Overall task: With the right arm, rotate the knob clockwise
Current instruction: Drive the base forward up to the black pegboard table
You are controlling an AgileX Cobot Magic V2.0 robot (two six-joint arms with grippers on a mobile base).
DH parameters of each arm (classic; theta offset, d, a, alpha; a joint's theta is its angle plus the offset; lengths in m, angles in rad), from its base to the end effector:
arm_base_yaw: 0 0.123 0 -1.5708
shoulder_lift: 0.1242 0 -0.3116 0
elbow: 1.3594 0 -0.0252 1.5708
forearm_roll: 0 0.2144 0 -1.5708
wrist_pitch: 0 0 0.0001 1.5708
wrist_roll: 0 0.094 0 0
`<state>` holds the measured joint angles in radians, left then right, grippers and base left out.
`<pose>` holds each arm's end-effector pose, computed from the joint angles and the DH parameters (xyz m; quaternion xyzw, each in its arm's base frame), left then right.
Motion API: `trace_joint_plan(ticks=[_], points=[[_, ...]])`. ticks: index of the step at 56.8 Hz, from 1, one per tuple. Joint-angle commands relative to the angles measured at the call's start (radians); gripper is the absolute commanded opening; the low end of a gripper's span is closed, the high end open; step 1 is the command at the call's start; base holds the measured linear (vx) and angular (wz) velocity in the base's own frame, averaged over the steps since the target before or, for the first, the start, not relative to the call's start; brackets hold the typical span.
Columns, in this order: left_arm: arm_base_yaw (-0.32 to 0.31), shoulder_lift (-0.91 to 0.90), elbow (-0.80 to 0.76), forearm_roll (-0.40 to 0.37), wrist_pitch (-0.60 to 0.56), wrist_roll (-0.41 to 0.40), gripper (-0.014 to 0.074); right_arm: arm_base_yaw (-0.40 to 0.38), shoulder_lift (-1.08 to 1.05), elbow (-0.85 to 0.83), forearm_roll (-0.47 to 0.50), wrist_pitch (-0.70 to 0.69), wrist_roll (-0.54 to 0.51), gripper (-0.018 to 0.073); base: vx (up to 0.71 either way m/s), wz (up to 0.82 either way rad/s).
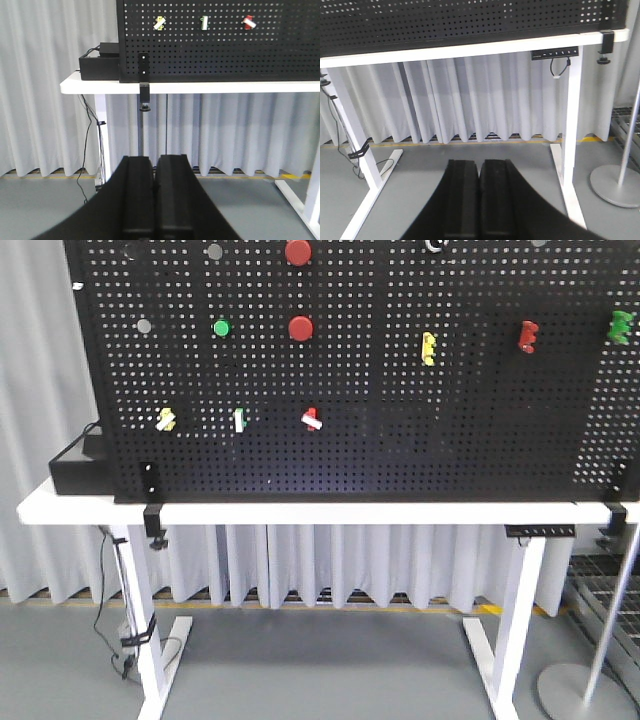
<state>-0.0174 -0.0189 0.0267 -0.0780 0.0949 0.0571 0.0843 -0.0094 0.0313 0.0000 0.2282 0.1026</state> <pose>-0.0042 -0.0006 0.1963 0.0015 0.7125 -0.0159 0.7015 -0.0045 -0.0004 0.1825 0.0070 0.7623 0.0604 0.6444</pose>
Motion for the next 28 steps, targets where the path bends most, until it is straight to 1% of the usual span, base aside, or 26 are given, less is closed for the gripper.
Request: trace_joint_plan(ticks=[1, 28], points=[[-0.006, -0.01, 0.011, -0.004, -0.085, -0.005, -0.0006, -0.007, -0.013, 0.005, -0.006, -0.084, -0.007, -0.0008, 0.35, 0.0], [-0.006, -0.01, 0.011, -0.004, -0.085, -0.005, -0.0006, -0.007, -0.013, 0.005, -0.006, -0.084, -0.007, -0.0008, 0.36, 0.0]])
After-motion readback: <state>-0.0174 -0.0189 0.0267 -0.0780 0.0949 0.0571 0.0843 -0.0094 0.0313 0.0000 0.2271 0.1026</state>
